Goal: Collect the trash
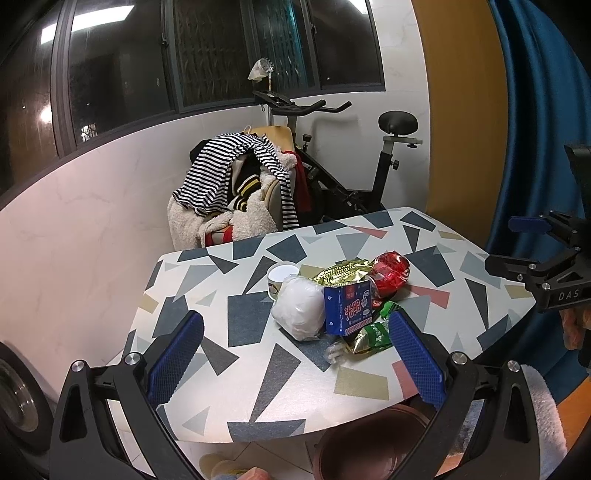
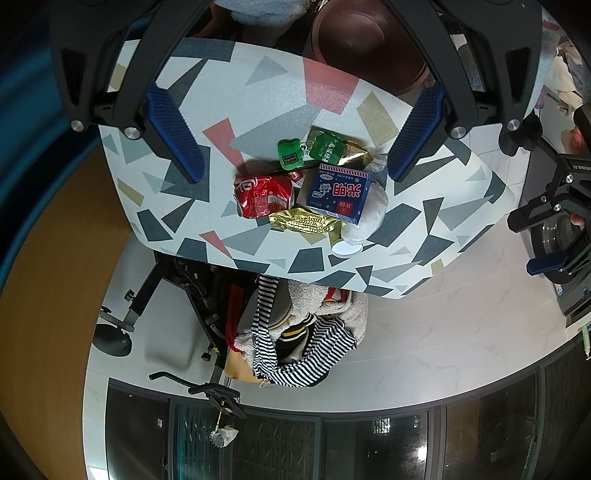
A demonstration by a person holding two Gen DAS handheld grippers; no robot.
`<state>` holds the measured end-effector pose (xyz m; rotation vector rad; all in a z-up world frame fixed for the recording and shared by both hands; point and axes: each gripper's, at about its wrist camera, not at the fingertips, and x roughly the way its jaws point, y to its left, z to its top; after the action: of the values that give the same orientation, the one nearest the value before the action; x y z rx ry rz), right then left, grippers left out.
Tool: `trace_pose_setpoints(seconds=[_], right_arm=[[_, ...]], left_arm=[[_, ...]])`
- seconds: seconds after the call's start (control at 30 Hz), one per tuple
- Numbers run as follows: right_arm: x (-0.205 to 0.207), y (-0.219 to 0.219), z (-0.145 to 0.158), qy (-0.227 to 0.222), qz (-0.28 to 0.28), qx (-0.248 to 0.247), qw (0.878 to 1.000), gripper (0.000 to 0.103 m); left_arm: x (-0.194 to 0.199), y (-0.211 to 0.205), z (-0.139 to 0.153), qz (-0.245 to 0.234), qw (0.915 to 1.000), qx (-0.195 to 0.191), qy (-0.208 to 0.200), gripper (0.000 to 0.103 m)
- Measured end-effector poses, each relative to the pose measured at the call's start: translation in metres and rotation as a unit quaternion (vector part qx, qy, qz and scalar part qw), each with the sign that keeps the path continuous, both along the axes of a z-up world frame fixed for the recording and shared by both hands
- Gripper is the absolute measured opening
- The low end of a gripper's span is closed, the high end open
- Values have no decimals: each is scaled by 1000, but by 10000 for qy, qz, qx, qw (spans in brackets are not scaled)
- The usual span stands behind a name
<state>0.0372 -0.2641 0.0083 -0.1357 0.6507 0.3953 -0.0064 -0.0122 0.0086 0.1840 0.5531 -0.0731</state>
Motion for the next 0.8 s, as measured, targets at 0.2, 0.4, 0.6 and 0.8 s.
trace_pose_setpoints(seconds=[0.2, 0.4, 0.6, 0.8], right_arm=[[0, 0, -1, 4, 0, -6, 10000, 97], [-1, 1, -2, 0, -5, -19, 10000, 97], [-1, 0, -1, -2, -10, -24, 10000, 97], [-1, 0, -2, -6, -3, -28, 10000, 97]], left_arm=[[1, 2, 0, -14, 10000, -7, 8, 98], [0, -2, 1, -15, 10000, -29, 16, 98], [-2, -4, 2, -31, 10000, -56, 15, 98], [-2, -4, 3, -28, 10000, -68, 17, 98]])
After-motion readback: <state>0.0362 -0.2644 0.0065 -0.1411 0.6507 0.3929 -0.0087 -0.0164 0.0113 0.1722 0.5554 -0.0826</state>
